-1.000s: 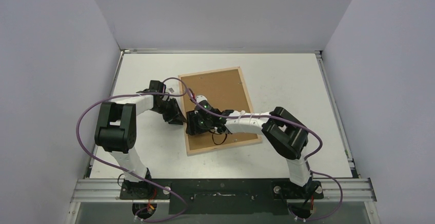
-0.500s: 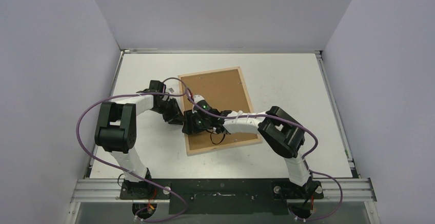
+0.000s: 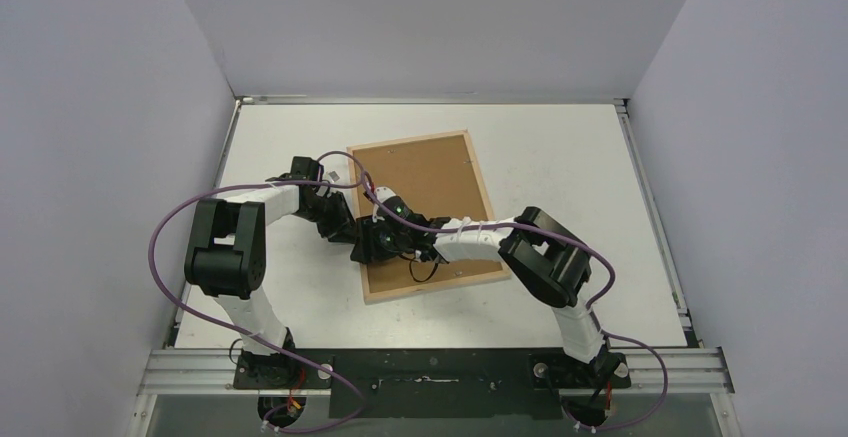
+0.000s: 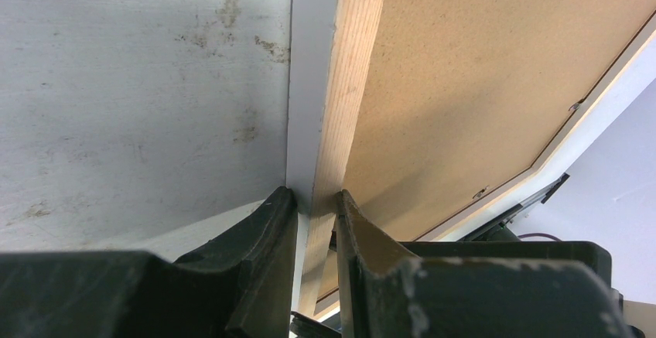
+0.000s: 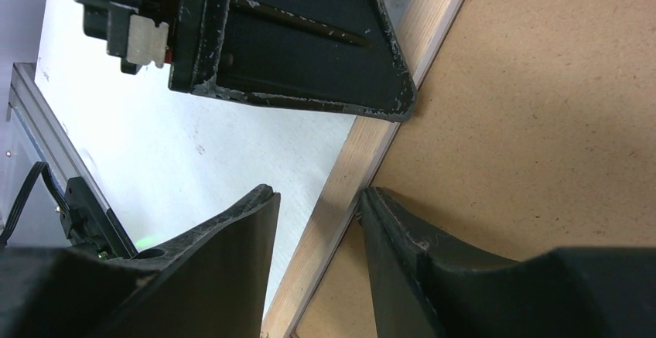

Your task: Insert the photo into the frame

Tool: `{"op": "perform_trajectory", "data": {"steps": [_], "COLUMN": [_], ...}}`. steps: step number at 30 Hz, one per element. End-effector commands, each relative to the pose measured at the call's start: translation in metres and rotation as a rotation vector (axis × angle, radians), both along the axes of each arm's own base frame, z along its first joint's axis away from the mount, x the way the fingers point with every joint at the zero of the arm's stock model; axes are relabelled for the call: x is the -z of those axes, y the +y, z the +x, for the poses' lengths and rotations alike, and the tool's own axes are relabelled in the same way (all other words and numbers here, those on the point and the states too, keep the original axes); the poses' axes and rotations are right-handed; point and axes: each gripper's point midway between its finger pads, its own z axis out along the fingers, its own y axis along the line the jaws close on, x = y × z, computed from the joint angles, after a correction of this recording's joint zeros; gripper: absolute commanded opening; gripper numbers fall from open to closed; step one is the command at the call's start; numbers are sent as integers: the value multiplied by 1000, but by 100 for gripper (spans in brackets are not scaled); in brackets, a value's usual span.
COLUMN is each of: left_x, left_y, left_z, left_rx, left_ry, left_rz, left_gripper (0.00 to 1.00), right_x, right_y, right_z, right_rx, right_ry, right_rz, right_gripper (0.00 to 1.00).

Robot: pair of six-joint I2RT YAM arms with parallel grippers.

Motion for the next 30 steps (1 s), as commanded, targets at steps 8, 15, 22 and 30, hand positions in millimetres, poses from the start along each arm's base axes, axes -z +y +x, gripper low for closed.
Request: {"op": "perform_trajectory", "data": {"steps": [8, 15, 22, 30], "left_x": [-8, -7, -8, -8], "left_y": [-1, -1, -1, 0], "left_z": [6, 5, 7, 7], "left_rx": [12, 12, 10, 8], "left_ry": [-17, -16, -19, -20], "left_rz": [-6, -4, -4, -3], "left_gripper": [13, 13, 12, 13], "right_x": [15, 13, 11, 3], "right_y": [-5, -9, -12, -14], "right_z": [-14, -13, -13, -13], "right_rx": [-16, -2, 9, 19], "right_ry": [25, 19, 17, 14], "right_rz": [-15, -19, -22, -15], "right_gripper": [42, 41, 40, 41]}}
